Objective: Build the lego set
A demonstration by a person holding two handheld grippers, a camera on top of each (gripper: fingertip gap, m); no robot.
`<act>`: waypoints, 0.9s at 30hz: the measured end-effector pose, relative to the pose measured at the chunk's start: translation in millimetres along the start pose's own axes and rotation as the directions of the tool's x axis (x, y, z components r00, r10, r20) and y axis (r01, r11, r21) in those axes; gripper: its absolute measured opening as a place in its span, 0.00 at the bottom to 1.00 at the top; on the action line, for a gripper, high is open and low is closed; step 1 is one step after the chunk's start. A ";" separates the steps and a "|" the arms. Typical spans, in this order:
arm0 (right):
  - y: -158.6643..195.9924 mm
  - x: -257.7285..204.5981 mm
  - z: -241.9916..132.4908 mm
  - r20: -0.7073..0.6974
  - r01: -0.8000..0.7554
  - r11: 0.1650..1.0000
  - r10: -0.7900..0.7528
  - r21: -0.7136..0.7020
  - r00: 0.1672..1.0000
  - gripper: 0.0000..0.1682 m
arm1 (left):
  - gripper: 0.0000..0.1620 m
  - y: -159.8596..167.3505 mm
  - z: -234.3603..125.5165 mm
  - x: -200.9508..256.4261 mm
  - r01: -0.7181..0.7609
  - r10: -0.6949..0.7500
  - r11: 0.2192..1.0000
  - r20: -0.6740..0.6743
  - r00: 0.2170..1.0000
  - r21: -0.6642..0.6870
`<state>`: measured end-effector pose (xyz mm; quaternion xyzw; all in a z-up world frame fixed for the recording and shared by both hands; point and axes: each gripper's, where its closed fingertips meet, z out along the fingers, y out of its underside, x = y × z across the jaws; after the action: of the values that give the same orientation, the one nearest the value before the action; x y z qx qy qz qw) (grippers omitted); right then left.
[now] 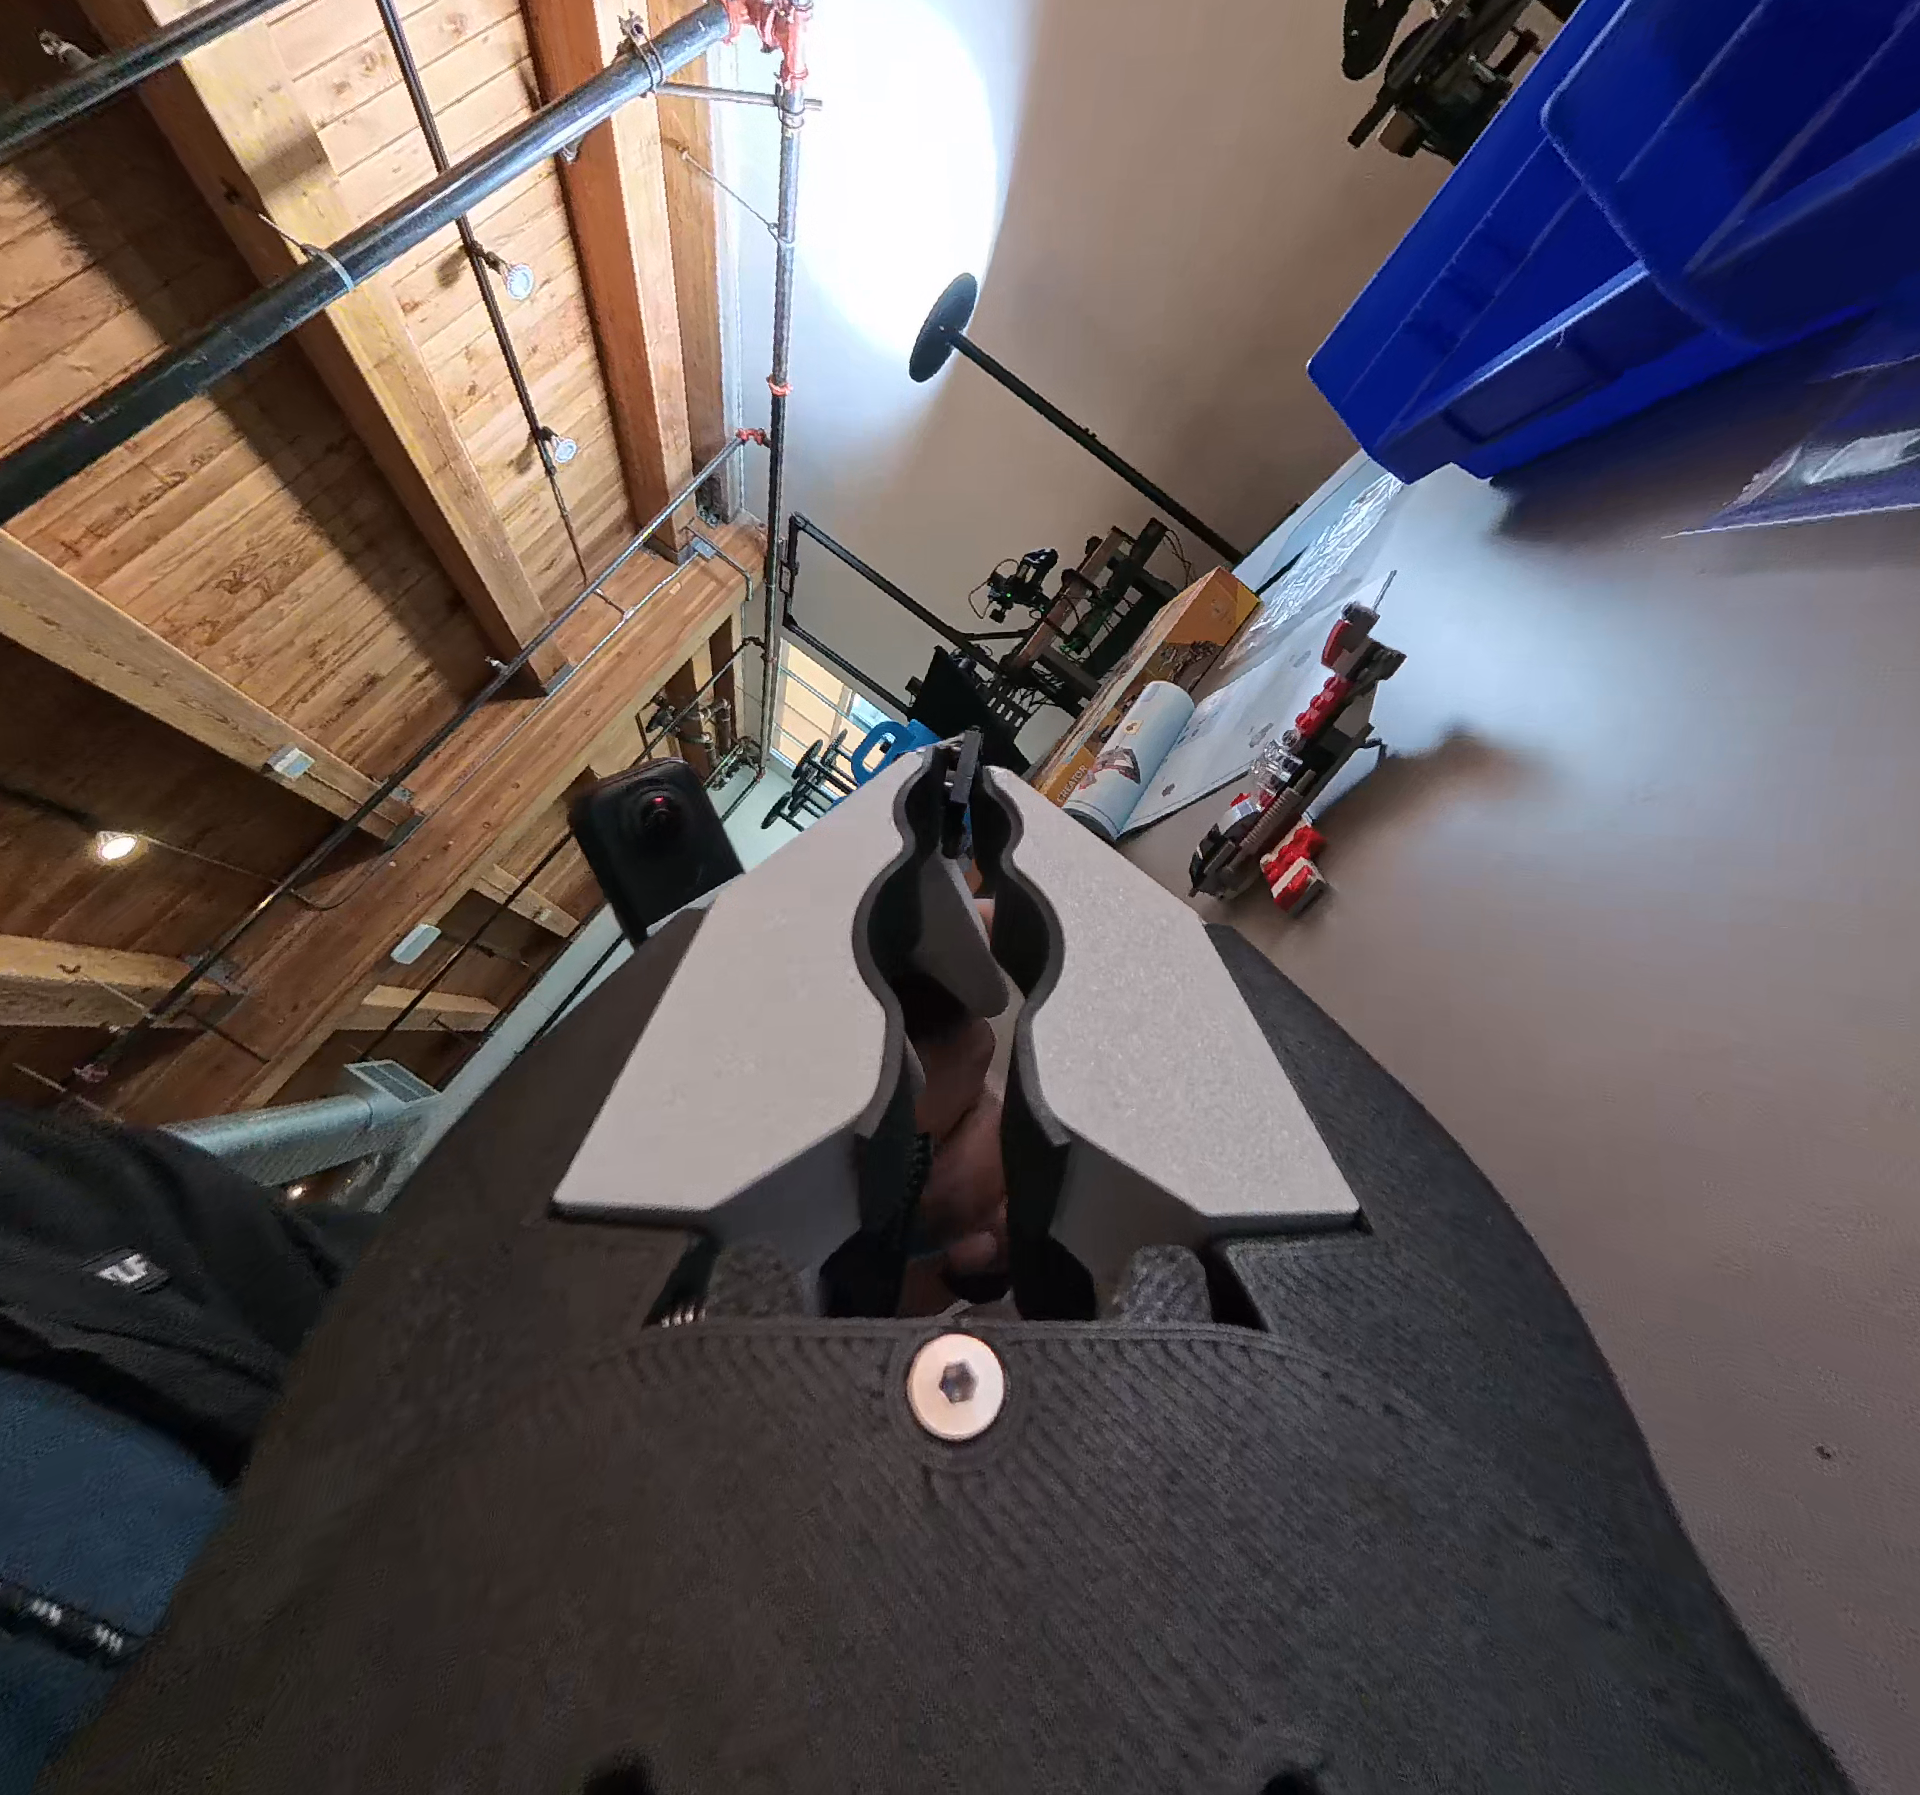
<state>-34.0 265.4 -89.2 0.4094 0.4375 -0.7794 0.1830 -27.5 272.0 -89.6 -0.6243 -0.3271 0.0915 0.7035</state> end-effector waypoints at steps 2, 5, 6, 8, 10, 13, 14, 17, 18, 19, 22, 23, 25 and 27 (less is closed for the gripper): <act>-1.0 0.6 0.4 0.007 0.004 1.000 -0.003 -0.007 1.000 0.02 | 0.08 -0.7 0.9 -0.9 0.017 -0.017 1.000 -0.015 1.000 -0.001; -1.4 0.9 0.5 0.023 -0.017 1.000 0.017 -0.006 1.000 0.02 | 0.03 -3.6 0.0 -2.2 0.050 -0.049 0.999 -0.040 0.998 0.014; -1.3 0.4 0.8 0.032 -0.024 1.000 0.024 -0.007 0.999 0.03 | 0.03 -4.0 -0.3 -2.0 0.064 -0.063 0.998 -0.054 0.997 0.018; -0.3 -1.4 2.4 0.046 -0.033 0.999 0.034 -0.013 0.998 0.03 | 0.03 -5.5 -2.4 -1.4 0.079 -0.077 0.997 -0.082 0.994 0.027; 1.8 -4.4 5.9 0.056 -0.037 0.999 0.038 -0.020 0.998 0.03 | 0.03 -8.3 -6.5 -1.4 0.077 -0.073 0.996 -0.096 0.993 0.039; 6.5 -7.9 12.7 0.070 -0.039 0.999 0.042 -0.035 0.997 0.03 | 0.03 -12.3 -15.5 -2.9 0.030 -0.026 0.997 -0.063 0.998 0.075; 7.7 -7.8 15.0 0.070 -0.045 0.998 0.047 -0.038 0.996 0.02 | 0.03 -13.9 -19.5 -4.5 0.009 -0.005 0.996 -0.043 0.999 0.088; 11.1 -8.4 23.2 0.101 -0.103 0.993 0.108 -0.049 0.989 0.03 | 0.07 -20.3 -34.7 -10.3 -0.092 0.089 0.989 0.036 0.995 0.114; 13.2 -9.3 26.7 0.119 -0.136 0.989 0.142 -0.059 0.983 0.02 | 0.09 -22.6 -40.4 -12.9 -0.126 0.119 0.985 0.068 0.991 0.118; 15.7 -10.3 30.6 0.138 -0.166 0.984 0.174 -0.068 0.975 0.02 | 0.12 -23.7 -46.0 -15.5 -0.161 0.149 0.980 0.100 0.984 0.115; 26.9 -16.5 44.0 0.188 -0.232 0.967 0.249 -0.108 0.950 0.03 | 0.17 -21.4 -61.5 -23.5 -0.279 0.262 0.959 0.205 0.943 0.058; 31.6 -20.1 49.1 0.210 -0.254 0.959 0.276 -0.126 0.938 0.03 | 0.17 -20.9 -66.8 -24.7 -0.323 0.306 0.946 0.236 0.922 0.038; 43.6 -25.7 59.8 0.232 -0.273 0.948 0.306 -0.164 0.923 0.03 | 0.17 -20.1 -77.5 -26.0 -0.407 0.390 0.914 0.292 0.873 -0.005; 57.7 -28.8 69.6 0.233 -0.273 0.939 0.318 -0.207 0.919 0.03 | 0.17 -19.2 -88.7 -28.2 -0.475 0.463 0.878 0.345 0.817 -0.053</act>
<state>-12.9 173.6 -77.3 0.3467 0.4071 -0.7497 0.3898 -3.6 180.3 -81.9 -0.6467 -0.2805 0.3761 0.6014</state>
